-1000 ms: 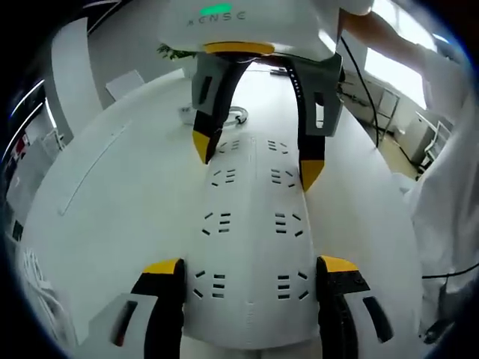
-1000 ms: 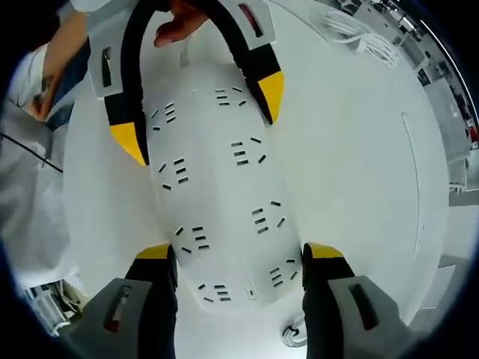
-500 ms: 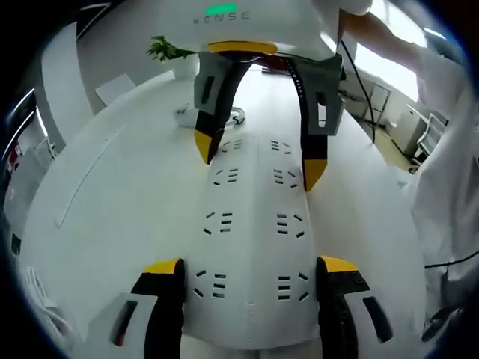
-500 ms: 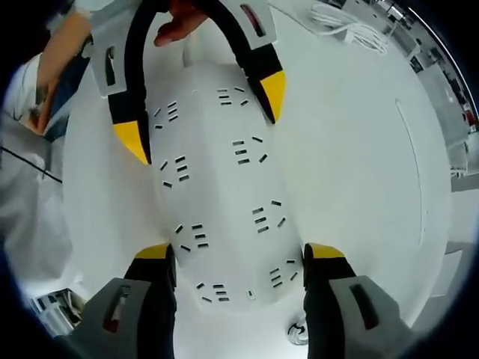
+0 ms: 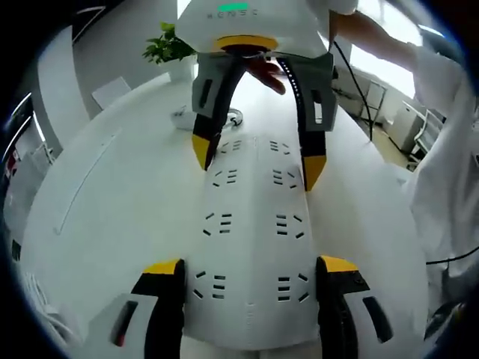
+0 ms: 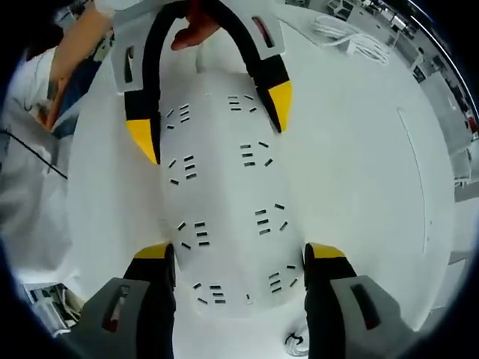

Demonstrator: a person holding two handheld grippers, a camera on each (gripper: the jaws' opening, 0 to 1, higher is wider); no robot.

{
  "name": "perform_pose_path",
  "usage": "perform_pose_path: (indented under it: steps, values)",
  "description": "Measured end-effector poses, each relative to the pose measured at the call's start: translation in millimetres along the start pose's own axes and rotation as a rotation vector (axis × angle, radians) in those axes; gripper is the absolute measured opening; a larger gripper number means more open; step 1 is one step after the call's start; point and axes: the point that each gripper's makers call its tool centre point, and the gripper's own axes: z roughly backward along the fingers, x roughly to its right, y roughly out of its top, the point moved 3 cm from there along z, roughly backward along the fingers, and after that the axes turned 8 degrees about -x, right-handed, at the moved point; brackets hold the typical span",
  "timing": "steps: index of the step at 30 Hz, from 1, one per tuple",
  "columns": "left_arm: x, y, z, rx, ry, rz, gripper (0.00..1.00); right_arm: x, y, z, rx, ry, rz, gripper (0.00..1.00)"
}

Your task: Straighten the power strip on the desk, plug the charger into it

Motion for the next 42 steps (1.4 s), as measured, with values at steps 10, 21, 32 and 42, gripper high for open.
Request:
perform_pose_path:
  steps: [10, 21, 32, 42]
  values:
    - [-1.3, 2.4, -2, -0.012, -0.002, -0.006, 0.72, 0, 3.4, -1, -0.076, 0.019, 0.047, 0.66]
    - [-1.7, 3.7, -3, -0.027, -0.009, -0.024, 0.72, -3, 3.8, 1, 0.002, -0.001, 0.082, 0.66]
    - [-1.5, 3.3, -3, -0.028, -0.011, -0.033, 0.72, 3, -2.9, 10, 0.314, -0.127, 0.036, 0.65]
    - [-0.3, 2.0, -2, -0.024, -0.011, -0.035, 0.72, 29, -57.0, 77, 0.906, -0.354, -0.464, 0.68]
